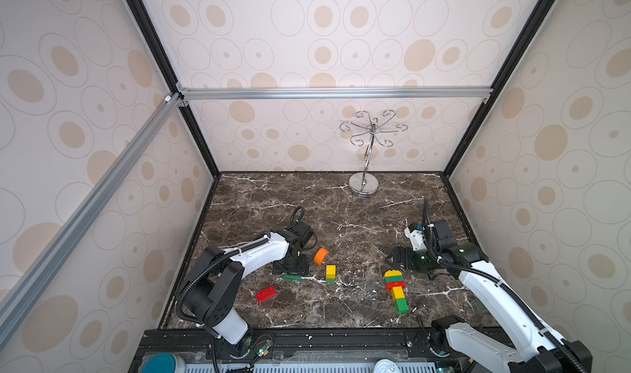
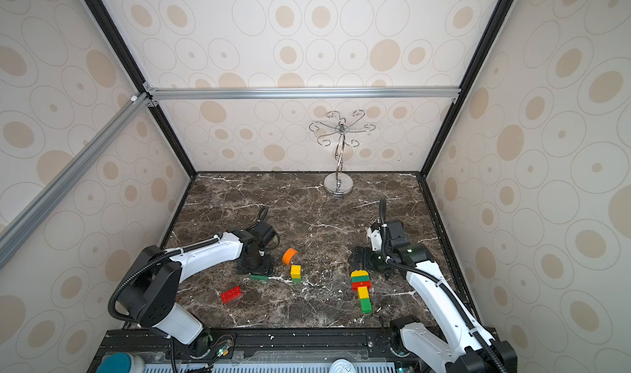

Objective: Assemble an ice cream with lego
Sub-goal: Pick up the lego brick from the center of the board.

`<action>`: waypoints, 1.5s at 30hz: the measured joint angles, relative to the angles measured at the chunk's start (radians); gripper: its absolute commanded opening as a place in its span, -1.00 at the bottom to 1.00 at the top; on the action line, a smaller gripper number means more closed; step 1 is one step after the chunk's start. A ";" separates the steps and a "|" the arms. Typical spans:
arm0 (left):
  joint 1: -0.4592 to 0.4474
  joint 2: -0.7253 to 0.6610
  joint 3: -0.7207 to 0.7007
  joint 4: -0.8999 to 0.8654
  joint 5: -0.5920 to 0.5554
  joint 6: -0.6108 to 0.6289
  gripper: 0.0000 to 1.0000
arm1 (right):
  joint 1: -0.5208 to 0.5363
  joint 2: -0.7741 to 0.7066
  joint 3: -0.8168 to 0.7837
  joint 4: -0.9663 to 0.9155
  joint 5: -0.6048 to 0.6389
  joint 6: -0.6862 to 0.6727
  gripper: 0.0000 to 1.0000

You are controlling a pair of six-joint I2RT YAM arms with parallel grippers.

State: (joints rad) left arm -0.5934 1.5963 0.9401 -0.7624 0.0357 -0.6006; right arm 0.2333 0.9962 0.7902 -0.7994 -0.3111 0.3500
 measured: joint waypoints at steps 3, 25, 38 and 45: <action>0.000 0.000 -0.004 0.006 0.003 0.000 0.61 | 0.000 0.000 -0.001 0.000 0.000 0.000 0.97; 0.000 0.000 -0.039 0.024 0.012 -0.010 0.51 | 0.000 0.000 -0.002 0.000 0.000 0.000 0.97; 0.000 0.000 -0.039 0.032 0.012 -0.013 0.47 | 0.000 0.000 -0.003 0.001 0.000 0.000 0.97; 0.000 -0.005 -0.036 0.035 0.012 -0.018 0.45 | 0.000 0.000 -0.003 0.003 0.000 0.000 0.97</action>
State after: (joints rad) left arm -0.5934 1.5909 0.9043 -0.7277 0.0475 -0.6182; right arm 0.2333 0.9962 0.7876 -0.7963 -0.3111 0.3500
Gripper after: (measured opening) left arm 0.727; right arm 0.985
